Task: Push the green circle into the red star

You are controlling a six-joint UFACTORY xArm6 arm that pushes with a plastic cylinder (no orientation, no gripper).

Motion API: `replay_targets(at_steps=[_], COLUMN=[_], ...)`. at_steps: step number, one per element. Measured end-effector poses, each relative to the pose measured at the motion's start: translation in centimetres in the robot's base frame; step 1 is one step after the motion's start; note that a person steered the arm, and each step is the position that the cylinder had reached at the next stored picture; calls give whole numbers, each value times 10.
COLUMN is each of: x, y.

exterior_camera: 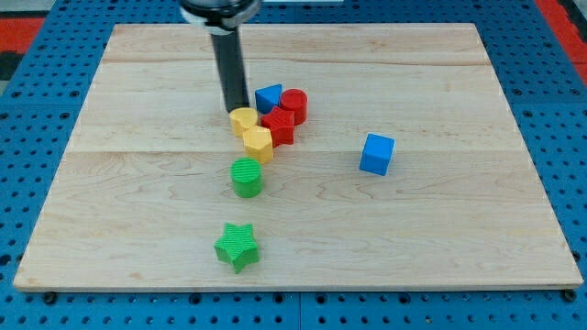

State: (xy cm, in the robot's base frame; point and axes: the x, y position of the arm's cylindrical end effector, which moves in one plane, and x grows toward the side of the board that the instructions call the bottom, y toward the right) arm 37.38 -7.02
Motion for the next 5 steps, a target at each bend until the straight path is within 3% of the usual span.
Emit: replay_targets(at_steps=[2,3,4,5], x=[-22,83,135,136], y=[-55,-100,-69,-5])
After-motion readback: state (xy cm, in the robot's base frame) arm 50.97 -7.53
